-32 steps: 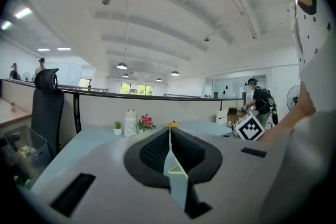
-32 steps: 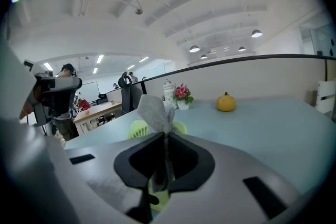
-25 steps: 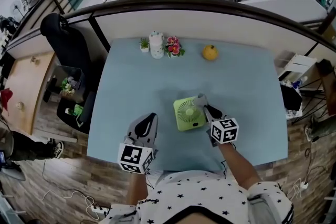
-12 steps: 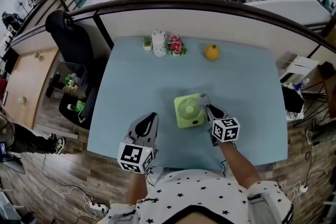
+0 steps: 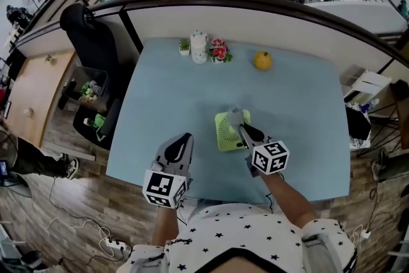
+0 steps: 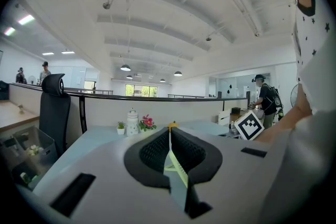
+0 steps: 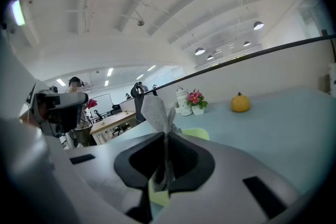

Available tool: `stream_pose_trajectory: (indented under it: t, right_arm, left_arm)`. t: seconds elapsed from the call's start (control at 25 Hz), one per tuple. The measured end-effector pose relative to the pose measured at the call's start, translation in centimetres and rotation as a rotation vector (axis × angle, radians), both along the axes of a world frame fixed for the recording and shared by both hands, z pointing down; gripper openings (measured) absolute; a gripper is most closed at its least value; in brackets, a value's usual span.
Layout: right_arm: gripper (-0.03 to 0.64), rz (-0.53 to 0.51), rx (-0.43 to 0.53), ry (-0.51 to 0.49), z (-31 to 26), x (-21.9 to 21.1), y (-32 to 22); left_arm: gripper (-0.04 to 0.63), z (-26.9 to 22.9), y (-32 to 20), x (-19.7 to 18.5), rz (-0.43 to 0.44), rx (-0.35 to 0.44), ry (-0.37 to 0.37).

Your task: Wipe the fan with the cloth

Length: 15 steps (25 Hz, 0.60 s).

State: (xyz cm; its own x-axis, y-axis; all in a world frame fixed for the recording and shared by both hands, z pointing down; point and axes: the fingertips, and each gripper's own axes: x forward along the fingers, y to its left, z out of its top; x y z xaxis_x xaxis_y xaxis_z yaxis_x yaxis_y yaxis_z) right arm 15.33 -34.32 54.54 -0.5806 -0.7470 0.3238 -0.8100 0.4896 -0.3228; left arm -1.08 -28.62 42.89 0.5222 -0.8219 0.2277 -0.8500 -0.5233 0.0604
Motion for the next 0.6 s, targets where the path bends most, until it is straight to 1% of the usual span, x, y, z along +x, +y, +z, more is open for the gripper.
stream_pose_trajectory:
  t: [0.2, 0.36, 0.6]
  right_arm:
    - [0.026, -0.102, -0.012, 0.002, 0.7, -3.8, 0.8]
    - [0.026, -0.174, -0.026, 0.036, 2.1, -6.1, 1.5]
    - [0.026, -0.224, -0.073, 0.095, 4.9, -7.6, 2.3]
  left_arm:
    - [0.034, 0.0, 0.3, -1.3, -0.038, -0.001, -0.004]
    - [0.034, 0.4, 0.6, -2.6, -0.077, -0.010, -0.006]
    - [0.034, 0.3, 0.7, -3.9, -0.110, -0.012, -0.009]
